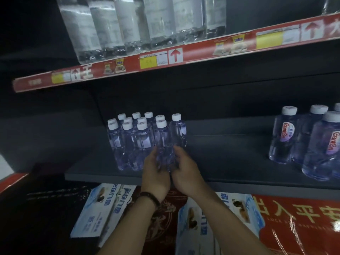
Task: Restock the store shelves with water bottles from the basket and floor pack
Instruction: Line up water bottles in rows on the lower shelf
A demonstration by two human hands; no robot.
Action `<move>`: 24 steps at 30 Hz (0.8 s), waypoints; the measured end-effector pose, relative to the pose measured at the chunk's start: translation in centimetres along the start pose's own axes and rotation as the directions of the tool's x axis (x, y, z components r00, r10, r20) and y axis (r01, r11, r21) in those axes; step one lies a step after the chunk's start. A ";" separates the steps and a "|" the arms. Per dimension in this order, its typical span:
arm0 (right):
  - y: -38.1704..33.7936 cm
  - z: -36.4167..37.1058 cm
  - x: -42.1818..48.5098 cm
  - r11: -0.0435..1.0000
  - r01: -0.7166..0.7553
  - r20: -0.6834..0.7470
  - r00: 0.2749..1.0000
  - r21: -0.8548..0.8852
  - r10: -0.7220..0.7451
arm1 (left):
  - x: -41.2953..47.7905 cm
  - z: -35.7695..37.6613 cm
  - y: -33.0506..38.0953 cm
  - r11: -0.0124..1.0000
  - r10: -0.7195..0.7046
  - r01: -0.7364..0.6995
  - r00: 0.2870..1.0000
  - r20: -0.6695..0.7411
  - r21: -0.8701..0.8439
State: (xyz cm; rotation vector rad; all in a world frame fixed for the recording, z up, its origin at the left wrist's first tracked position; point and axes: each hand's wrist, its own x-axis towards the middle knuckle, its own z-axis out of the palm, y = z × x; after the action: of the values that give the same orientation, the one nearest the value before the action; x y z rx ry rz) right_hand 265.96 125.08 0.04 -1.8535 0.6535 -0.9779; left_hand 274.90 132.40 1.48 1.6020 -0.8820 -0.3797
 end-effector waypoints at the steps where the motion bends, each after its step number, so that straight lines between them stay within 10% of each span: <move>1: -0.1 0.0 0.0 1.000 0.003 0.001 1.000 0.002 -0.003 | 0.3 -0.2 -0.2 1.000 -0.026 0.026 1.000 0.005 0.011; 9: 0.7 -2.1 0.3 0.999 0.039 -0.020 0.999 -0.018 -0.040 | 1.2 0.4 0.0 0.992 0.056 -0.069 0.990 0.127 0.108; 24: 3.7 -9.4 -2.4 0.941 -0.009 -0.258 0.963 -0.338 -0.084 | -0.1 7.1 2.4 0.970 -0.121 0.185 0.930 0.347 -0.159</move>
State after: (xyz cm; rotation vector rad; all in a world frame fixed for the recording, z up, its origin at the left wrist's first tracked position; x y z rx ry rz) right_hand 256.63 120.73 -1.59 -2.0514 1.0048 -1.2170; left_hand 269.20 127.52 2.00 1.4552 -0.9456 -0.8440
